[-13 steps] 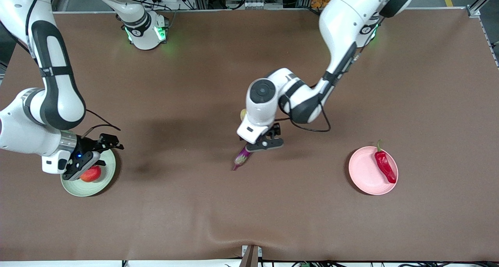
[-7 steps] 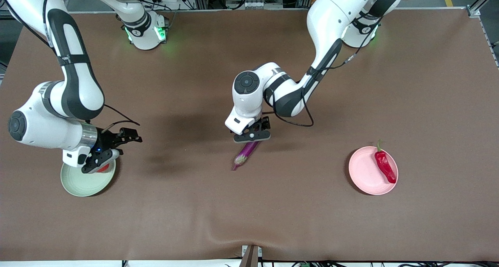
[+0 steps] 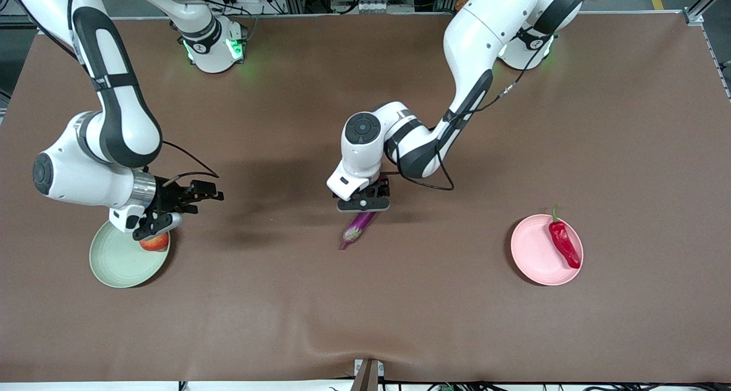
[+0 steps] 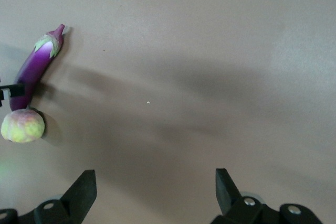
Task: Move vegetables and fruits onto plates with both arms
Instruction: 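Grasp the purple eggplant with the left gripper and lift it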
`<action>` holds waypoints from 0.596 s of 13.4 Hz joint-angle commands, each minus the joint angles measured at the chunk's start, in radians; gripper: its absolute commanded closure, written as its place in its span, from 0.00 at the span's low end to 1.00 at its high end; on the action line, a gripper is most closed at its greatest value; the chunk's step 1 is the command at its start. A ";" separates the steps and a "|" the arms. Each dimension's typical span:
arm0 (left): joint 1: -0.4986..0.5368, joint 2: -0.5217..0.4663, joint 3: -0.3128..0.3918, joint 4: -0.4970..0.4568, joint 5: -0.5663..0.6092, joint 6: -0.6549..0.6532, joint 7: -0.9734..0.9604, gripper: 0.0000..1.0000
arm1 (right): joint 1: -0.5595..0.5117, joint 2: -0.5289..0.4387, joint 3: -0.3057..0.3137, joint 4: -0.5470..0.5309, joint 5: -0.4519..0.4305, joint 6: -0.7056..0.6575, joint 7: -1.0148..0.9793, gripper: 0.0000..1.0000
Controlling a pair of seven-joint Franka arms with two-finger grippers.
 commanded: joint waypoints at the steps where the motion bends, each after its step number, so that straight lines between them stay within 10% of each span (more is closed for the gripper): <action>1: -0.006 0.037 0.020 0.021 0.011 0.060 0.070 0.00 | 0.050 -0.065 -0.004 -0.067 0.018 0.036 0.041 0.00; 8: -0.015 0.086 0.074 0.021 0.011 0.172 0.327 0.00 | 0.127 -0.076 -0.006 -0.087 0.019 0.090 0.042 0.00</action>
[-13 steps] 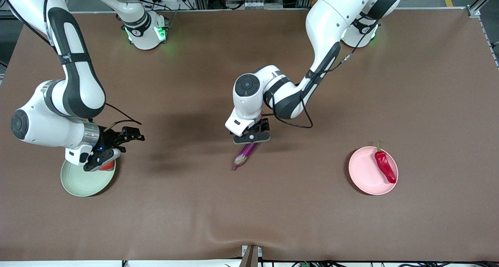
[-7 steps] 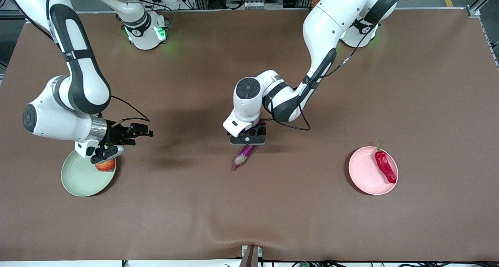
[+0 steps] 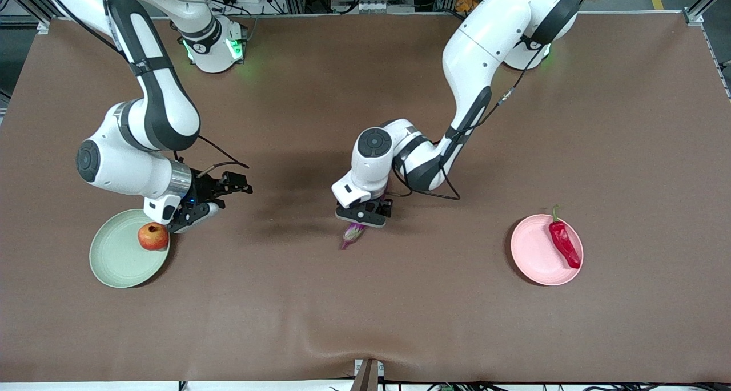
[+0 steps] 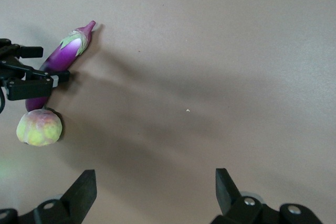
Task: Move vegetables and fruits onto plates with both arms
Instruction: 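Grasp the purple eggplant with the left gripper and lift it, then carry the eggplant to the pink plate while the right gripper reaches the pear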
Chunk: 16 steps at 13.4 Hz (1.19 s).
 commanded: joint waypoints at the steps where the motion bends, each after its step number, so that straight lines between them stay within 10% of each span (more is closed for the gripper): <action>1: -0.011 0.012 0.018 0.020 0.012 0.015 0.082 0.00 | 0.001 -0.047 -0.006 -0.049 0.015 0.013 0.002 0.00; 3: -0.009 0.015 0.018 0.018 0.012 0.015 0.110 0.39 | 0.001 -0.047 -0.006 -0.049 0.015 0.013 0.002 0.00; 5: -0.012 0.017 0.018 0.018 0.003 0.015 0.092 1.00 | 0.001 -0.047 -0.006 -0.049 0.015 0.013 0.002 0.00; 9: 0.011 -0.002 0.019 0.018 0.006 0.013 0.070 1.00 | 0.003 -0.047 -0.006 -0.049 0.015 0.013 0.004 0.00; 16: 0.520 -0.157 -0.169 0.018 -0.052 -0.192 0.236 1.00 | 0.219 -0.038 -0.007 -0.057 0.018 0.175 0.187 0.00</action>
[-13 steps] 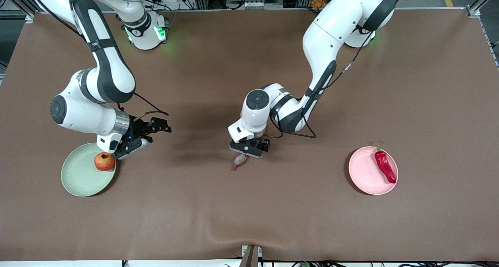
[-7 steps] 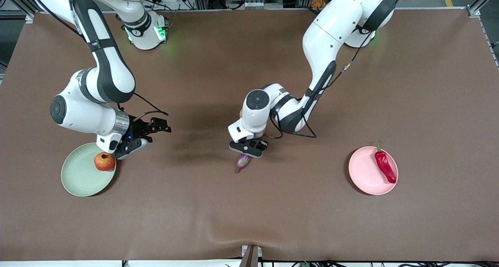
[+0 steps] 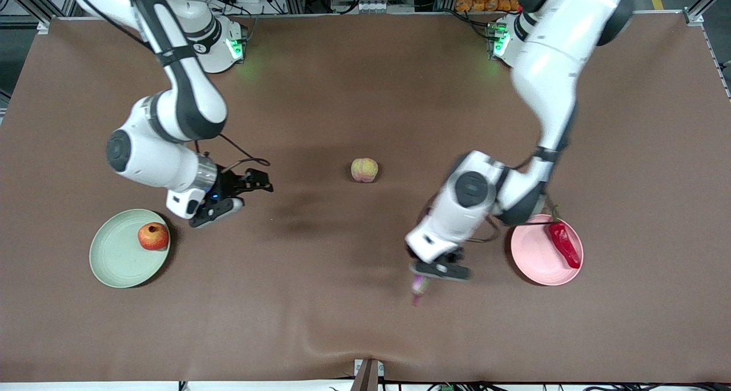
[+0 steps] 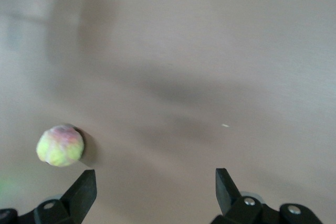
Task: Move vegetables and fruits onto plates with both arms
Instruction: 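Carry the eggplant to the pink plate while the right gripper reaches the pear, then lower the eggplant onto the pink plate while the right gripper grasps the pear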
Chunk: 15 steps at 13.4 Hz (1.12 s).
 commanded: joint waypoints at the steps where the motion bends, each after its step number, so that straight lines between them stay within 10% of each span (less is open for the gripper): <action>1: 0.149 -0.082 -0.062 -0.027 -0.026 -0.142 -0.004 1.00 | 0.136 -0.024 -0.009 -0.052 0.008 0.114 0.102 0.00; 9: 0.422 -0.107 -0.046 -0.206 0.058 -0.149 -0.023 1.00 | 0.447 0.177 -0.014 -0.052 -0.007 0.516 0.370 0.00; 15: 0.473 -0.127 -0.051 -0.305 0.139 -0.045 -0.064 1.00 | 0.547 0.252 -0.037 -0.050 -0.007 0.564 0.461 0.00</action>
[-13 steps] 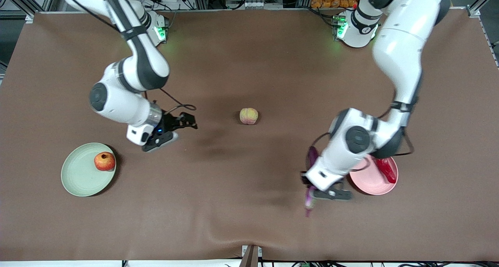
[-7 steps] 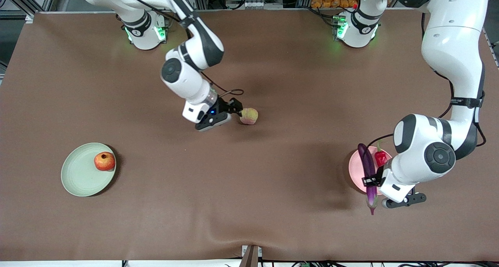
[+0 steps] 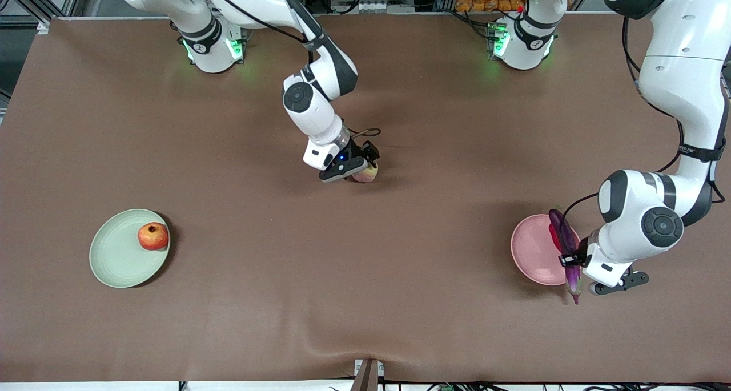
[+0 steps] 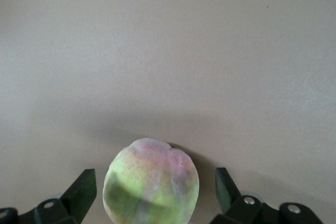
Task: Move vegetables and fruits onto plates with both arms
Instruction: 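Lower the eggplant onto the pink plate while the right gripper grasps the pear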
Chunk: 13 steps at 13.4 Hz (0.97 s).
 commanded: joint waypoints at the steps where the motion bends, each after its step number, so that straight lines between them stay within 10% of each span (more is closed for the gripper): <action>1: -0.011 -0.048 -0.014 -0.052 0.031 0.010 -0.078 1.00 | 0.044 0.024 -0.024 0.000 -0.006 0.006 0.038 0.00; 6: -0.079 -0.062 -0.015 -0.083 0.153 0.010 -0.245 1.00 | 0.076 0.054 -0.030 0.016 -0.004 0.009 0.078 0.00; 9: -0.077 -0.058 -0.018 -0.085 0.193 0.010 -0.262 1.00 | 0.072 0.042 -0.048 0.013 -0.007 0.025 0.078 1.00; 11: -0.083 -0.055 -0.018 -0.085 0.193 0.010 -0.277 0.97 | 0.072 -0.012 -0.096 0.003 -0.006 0.015 0.081 1.00; 12: -0.083 -0.055 -0.018 -0.083 0.195 0.010 -0.276 0.37 | 0.070 -0.053 -0.125 -0.020 -0.006 0.012 0.081 1.00; 13: -0.083 -0.056 -0.020 -0.079 0.193 0.008 -0.277 0.00 | 0.070 -0.093 -0.162 -0.045 -0.006 0.012 0.079 1.00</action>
